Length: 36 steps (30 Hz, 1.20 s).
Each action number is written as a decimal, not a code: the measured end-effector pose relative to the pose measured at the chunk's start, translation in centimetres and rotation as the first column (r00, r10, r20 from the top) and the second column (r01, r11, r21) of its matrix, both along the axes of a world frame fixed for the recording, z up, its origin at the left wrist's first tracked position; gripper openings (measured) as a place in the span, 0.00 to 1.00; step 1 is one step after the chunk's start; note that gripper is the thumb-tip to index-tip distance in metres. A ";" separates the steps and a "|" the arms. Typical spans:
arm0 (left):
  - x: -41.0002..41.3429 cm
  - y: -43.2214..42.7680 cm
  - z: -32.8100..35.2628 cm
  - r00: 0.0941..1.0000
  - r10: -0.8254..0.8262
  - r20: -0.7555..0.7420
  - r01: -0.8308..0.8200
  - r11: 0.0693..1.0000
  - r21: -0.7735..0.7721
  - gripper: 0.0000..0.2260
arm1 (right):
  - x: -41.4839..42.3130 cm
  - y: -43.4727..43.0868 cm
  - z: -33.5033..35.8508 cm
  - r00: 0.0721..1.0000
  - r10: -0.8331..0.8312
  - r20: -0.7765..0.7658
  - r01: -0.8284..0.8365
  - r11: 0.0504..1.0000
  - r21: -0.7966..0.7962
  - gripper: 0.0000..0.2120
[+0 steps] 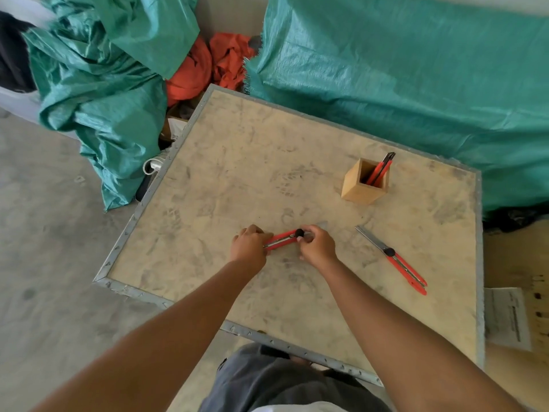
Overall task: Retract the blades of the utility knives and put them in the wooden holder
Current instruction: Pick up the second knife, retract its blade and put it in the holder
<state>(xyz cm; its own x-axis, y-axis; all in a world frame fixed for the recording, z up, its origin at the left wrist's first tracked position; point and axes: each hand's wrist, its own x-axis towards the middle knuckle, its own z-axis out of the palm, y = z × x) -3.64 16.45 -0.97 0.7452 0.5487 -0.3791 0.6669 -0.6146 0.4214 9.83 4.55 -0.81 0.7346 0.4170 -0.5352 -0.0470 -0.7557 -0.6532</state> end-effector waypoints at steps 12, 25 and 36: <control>1.2 -1.0 2.5 0.942 0.146 0.304 -0.085 0.975 -0.205 0.14 | 0.7 0.6 2.9 0.914 -0.378 -0.145 0.404 0.878 0.257 0.07; 6.7 -4.4 10.6 0.917 0.100 0.387 0.100 0.880 -0.465 0.25 | 10.7 -3.3 13.7 0.989 -0.080 0.122 0.021 0.904 0.426 0.05; 14.5 -9.1 18.2 0.796 0.247 0.553 0.084 0.859 -0.505 0.22 | 16.2 -9.1 20.4 0.958 0.197 0.210 -0.272 0.858 0.435 0.12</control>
<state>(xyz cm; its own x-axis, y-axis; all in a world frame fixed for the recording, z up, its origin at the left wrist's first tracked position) 10.89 7.33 17.24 0.8664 0.4856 -0.1166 0.2267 -0.1744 0.9582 26.03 -4.51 19.59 0.6404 0.7565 -0.1329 0.2227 -0.3485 -0.9105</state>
